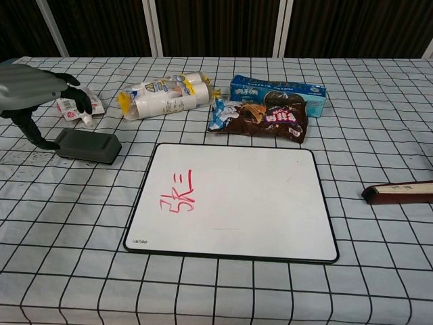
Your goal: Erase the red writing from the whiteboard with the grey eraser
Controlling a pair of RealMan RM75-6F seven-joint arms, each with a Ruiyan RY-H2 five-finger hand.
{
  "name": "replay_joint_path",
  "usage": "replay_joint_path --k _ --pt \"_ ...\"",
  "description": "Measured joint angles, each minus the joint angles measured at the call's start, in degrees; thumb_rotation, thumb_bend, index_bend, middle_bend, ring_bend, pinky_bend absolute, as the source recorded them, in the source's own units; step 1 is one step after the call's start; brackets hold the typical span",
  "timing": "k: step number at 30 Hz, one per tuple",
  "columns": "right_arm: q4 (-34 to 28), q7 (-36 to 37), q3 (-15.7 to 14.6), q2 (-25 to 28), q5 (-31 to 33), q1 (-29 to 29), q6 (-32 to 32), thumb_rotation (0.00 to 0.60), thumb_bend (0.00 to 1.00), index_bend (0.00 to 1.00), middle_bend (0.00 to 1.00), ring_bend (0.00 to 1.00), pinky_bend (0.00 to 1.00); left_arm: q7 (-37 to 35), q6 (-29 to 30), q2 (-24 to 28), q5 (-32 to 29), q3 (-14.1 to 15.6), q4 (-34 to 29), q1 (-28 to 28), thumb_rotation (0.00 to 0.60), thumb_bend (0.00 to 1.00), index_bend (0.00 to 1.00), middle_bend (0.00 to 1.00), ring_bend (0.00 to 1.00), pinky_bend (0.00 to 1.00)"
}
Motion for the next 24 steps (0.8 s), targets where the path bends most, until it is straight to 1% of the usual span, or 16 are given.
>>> replay_joint_path --k 4,10,24 --pt "-0.02 0.0 -0.01 0.03 0.0 0.04 -0.07 0.6 0.06 0.0 0.01 0.13 0.19 -0.55 0.46 -1.23 1.01 0.55 1.11 -0.35 0.6 0.16 0.27 0.26 0.04 0.11" --pt "-0.04 0.11 0.0 0.08 0.1 0.03 -0.12 0.6 0.06 0.0 0.01 0.13 0.19 -0.46 0.0 -2.19 0.64 1.29 2.27 -0.79 0.6 0.16 0.31 0.31 0.06 0.11" --pt "-0.27 -0.07 0.08 0.06 0.41 0.08 -0.27 0.6 0.06 0.0 0.01 0.13 0.19 -0.88 -0.16 -4.44 1.37 2.52 5.29 -1.64 0.6 0.19 0.35 0.34 0.06 0.11"
